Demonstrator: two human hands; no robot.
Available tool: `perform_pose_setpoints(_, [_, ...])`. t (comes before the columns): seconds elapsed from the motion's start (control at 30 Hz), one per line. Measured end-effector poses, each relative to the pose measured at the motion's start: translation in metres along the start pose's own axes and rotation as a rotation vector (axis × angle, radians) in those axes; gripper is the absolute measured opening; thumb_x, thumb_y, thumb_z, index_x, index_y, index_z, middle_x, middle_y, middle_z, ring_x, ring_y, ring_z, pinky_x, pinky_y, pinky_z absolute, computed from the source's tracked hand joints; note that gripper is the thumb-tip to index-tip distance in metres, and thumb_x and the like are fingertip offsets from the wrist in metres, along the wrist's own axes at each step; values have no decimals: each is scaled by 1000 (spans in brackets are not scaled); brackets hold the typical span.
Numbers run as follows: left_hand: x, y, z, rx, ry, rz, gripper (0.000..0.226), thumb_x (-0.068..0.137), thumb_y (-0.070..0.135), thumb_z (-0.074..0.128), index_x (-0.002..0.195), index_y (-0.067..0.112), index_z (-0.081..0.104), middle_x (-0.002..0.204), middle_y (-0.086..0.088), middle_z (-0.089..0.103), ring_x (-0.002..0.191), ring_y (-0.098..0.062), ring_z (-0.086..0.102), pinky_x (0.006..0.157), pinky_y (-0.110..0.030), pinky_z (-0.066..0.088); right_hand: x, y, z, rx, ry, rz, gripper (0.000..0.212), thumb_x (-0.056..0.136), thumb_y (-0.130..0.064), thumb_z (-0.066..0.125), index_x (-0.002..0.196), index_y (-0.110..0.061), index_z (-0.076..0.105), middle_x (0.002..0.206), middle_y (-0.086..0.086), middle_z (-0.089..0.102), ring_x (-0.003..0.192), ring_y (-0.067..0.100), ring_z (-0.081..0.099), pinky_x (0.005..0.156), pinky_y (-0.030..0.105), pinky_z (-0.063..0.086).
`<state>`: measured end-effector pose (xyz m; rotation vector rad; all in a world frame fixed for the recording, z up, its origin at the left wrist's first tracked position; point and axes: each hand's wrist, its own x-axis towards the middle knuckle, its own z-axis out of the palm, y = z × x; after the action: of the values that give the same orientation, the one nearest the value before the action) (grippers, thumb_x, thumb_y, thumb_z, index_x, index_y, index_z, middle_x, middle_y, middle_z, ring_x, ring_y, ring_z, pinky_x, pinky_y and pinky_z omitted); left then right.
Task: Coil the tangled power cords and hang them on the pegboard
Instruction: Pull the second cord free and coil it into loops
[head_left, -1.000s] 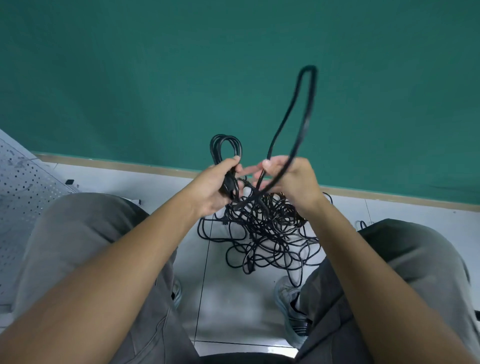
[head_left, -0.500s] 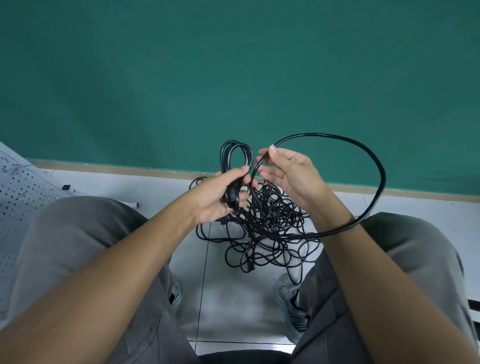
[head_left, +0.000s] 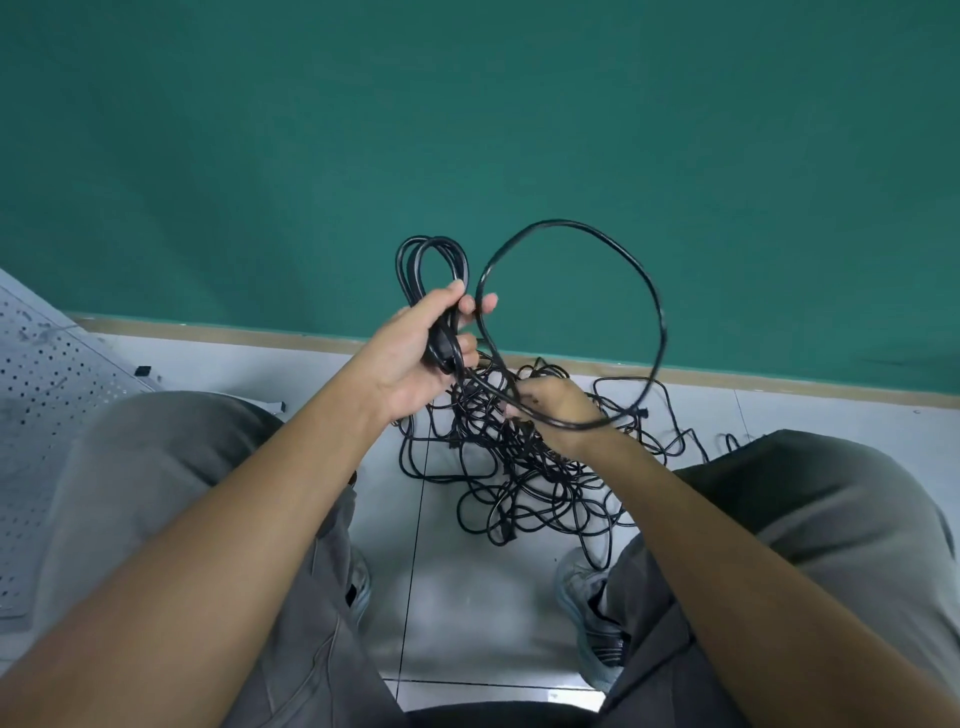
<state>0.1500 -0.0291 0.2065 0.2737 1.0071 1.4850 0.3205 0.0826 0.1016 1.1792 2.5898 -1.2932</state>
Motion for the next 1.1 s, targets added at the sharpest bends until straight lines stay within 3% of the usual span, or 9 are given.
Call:
perform_pose_setpoints(0.07, [1, 3, -1, 15, 38, 36, 31, 106, 29, 54, 77, 19, 52, 128, -3, 72, 50, -8, 35, 52, -20, 43, -1, -5, -2, 229, 25, 40, 16, 97, -3, 65, 89, -15, 73, 93, 6, 76, 94, 25, 72, 95, 49, 56])
perform_pose_setpoints(0.2, [4, -2, -2, 52, 137, 36, 33, 104, 30, 58, 74, 18, 55, 133, -7, 70, 51, -10, 43, 54, -23, 49, -4, -28, -23, 571, 30, -2, 12, 95, 18, 53, 101, 23, 61, 78, 6, 72, 72, 19, 72, 71, 31, 57])
perform_pose_setpoints(0.27, [6, -5, -3, 38, 164, 25, 35, 105, 31, 58, 72, 18, 55, 134, -9, 69, 54, -11, 44, 55, -24, 49, -10, -45, -35, 636, -7, -70, 11, 96, 16, 53, 100, 24, 60, 77, 10, 71, 68, 19, 72, 66, 29, 60])
perform_pose_setpoints(0.53, [-1, -10, 9, -24, -33, -106, 35, 108, 32, 47, 76, 18, 49, 131, -4, 71, 49, -6, 47, 54, -20, 49, -44, -81, -67, 599, -86, -119, 12, 99, -13, 65, 97, -5, 73, 88, 4, 80, 70, 25, 77, 71, 29, 64])
perform_pose_setpoints(0.63, [0, -11, 10, 22, 23, -75, 34, 107, 33, 49, 76, 19, 52, 113, 3, 76, 48, -8, 46, 52, -21, 49, -42, -75, -64, 592, -124, -67, 17, 99, -17, 66, 100, -2, 72, 92, 8, 79, 74, 24, 77, 75, 30, 63])
perform_pose_setpoints(0.8, [7, -7, 1, 31, 130, 32, 31, 105, 32, 56, 77, 19, 58, 100, -4, 77, 49, -9, 42, 54, -20, 46, -39, -63, -42, 686, -285, -42, 18, 106, -9, 50, 106, -10, 68, 102, 3, 75, 108, 21, 70, 107, 33, 50])
perform_pose_setpoints(0.87, [11, -3, -6, 14, 182, 66, 31, 105, 31, 57, 77, 18, 58, 94, -4, 76, 49, -9, 45, 52, -20, 46, -40, -58, -37, 598, -357, -15, 20, 108, -15, 49, 109, -16, 69, 110, 1, 75, 118, 16, 68, 115, 35, 43])
perform_pose_setpoints(1.0, [20, 22, -22, -178, 332, 175, 34, 107, 30, 54, 75, 19, 55, 81, -1, 75, 52, -8, 55, 56, -22, 44, -42, -49, -32, 256, -486, 6, 14, 104, -23, 58, 105, -15, 69, 111, -3, 76, 113, 8, 69, 112, 39, 47])
perform_pose_setpoints(1.1, [24, 31, -31, -146, 429, 205, 33, 107, 29, 55, 76, 18, 54, 90, -2, 79, 58, -9, 56, 61, -24, 44, -45, -43, -35, 237, -491, -4, 13, 104, -14, 58, 109, -11, 69, 106, 1, 77, 108, 9, 71, 105, 26, 50])
